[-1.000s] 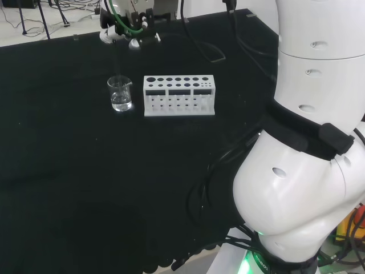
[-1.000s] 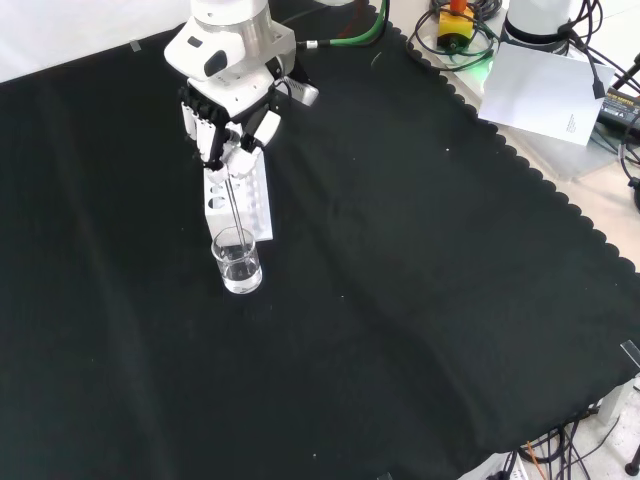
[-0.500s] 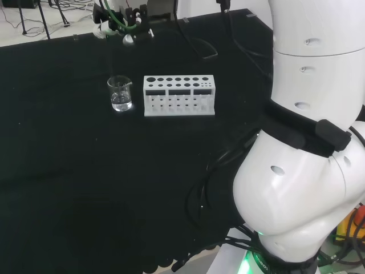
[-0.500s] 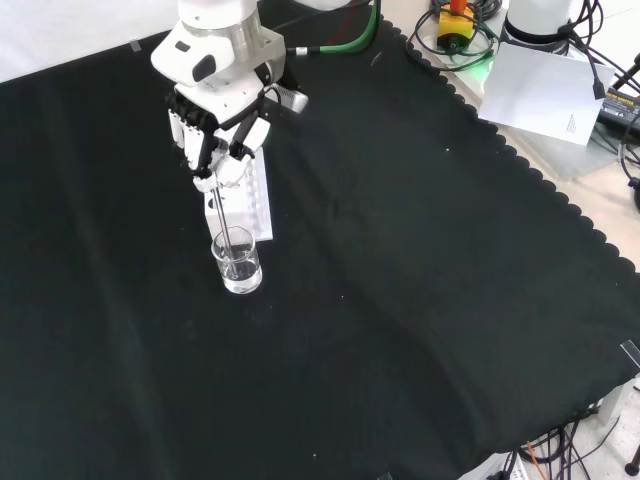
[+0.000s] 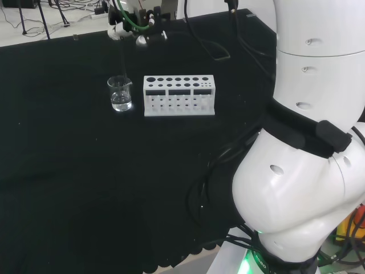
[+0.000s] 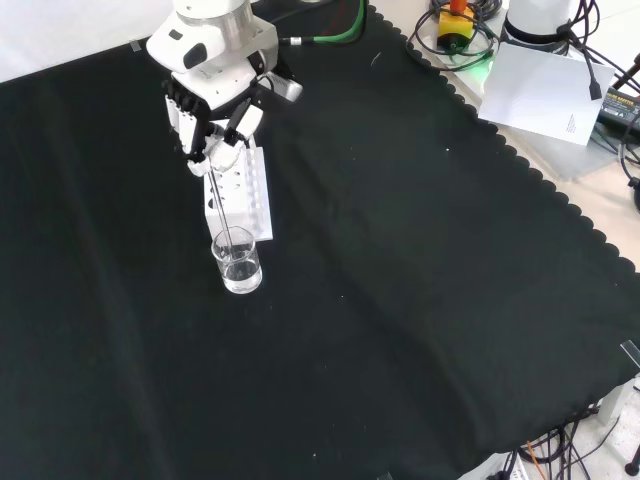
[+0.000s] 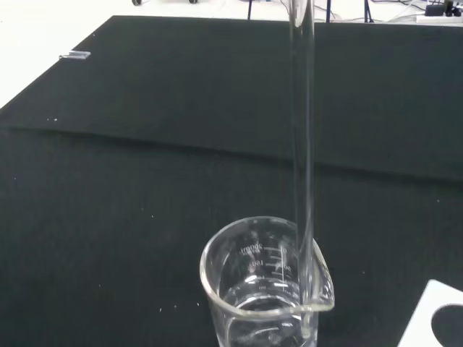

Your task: Stir in the beaker to the left of the white test tube rack with the glass rod.

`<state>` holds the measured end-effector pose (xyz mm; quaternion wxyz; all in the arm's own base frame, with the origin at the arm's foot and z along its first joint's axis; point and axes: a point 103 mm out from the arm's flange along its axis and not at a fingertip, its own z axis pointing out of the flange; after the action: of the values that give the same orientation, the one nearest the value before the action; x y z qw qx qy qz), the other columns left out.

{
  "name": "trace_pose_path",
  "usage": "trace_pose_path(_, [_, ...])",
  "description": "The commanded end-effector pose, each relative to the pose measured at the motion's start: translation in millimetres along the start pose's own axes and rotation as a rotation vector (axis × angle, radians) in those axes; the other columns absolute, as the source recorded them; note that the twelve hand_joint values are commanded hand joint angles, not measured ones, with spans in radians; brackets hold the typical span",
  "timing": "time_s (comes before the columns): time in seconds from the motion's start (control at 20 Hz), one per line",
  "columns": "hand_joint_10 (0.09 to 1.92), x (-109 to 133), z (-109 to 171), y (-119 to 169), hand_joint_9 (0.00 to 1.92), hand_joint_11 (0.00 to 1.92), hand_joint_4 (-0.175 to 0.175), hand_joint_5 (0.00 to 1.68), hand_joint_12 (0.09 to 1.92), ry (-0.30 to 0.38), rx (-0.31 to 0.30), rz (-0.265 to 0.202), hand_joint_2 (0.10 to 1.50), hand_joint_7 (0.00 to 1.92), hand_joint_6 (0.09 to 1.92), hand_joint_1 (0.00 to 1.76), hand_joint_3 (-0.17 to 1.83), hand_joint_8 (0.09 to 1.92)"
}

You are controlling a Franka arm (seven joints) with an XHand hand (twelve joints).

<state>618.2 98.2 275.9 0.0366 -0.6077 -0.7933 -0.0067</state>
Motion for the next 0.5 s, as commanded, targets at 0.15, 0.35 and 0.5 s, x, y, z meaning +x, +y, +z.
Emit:
trace_pose_path(0.15, [0.72,35,7,-5,1.69,1.39,-0.175,1.05,0.84,-0.008,0.022,-0.033,1.08,1.12,0.58,1.29,0.00,1.09])
trace_pose_path(0.35, [0.72,56,12,10,1.69,1.39,-0.175,1.05,0.84,-0.017,0.031,-0.065,1.08,1.12,0.58,1.29,0.00,1.09])
trace_pose_path(0.5, [0.72,49,12,20,1.69,1.39,-0.175,1.05,0.84,-0.015,0.031,-0.060,1.07,1.12,0.58,1.29,0.00,1.09])
